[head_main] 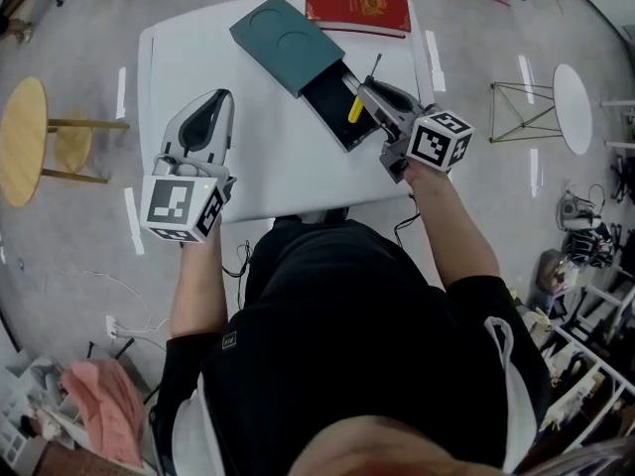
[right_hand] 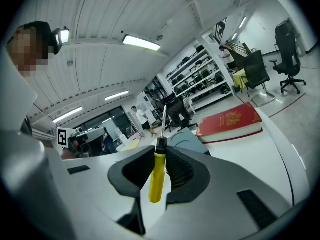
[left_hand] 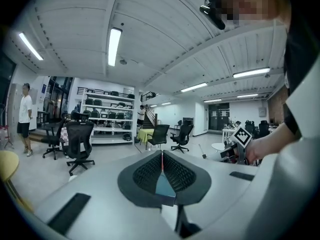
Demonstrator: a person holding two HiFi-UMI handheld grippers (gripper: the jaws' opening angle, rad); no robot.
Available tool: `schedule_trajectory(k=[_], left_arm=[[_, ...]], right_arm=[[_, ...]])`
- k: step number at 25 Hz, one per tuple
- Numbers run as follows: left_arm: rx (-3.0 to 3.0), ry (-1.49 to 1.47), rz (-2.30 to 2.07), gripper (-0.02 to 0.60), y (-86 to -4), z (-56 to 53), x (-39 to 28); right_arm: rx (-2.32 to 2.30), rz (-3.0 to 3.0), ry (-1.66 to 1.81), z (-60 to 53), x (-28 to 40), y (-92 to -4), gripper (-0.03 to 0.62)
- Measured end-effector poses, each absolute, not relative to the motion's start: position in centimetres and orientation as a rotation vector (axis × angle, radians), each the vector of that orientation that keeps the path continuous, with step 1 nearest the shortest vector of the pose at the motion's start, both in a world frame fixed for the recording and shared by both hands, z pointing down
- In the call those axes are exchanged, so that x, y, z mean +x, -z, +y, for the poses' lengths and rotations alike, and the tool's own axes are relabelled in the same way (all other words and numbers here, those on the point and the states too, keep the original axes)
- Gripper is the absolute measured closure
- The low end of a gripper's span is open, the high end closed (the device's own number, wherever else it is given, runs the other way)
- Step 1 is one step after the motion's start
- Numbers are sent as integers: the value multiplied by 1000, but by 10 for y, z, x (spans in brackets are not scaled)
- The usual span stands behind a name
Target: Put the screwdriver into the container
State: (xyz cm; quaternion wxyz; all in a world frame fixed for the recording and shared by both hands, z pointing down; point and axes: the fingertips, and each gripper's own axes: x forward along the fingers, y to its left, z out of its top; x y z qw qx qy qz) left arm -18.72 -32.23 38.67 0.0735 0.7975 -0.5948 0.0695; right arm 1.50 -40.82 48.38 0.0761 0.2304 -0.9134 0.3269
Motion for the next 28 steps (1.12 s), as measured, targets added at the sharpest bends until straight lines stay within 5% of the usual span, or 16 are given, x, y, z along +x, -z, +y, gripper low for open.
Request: schedule_trajectory(k=[28], left_arm=[[2419, -133, -1643, 560, -421, -327, -211]], right_arm=[[712, -2140, -933, -423, -14, -644, 510]])
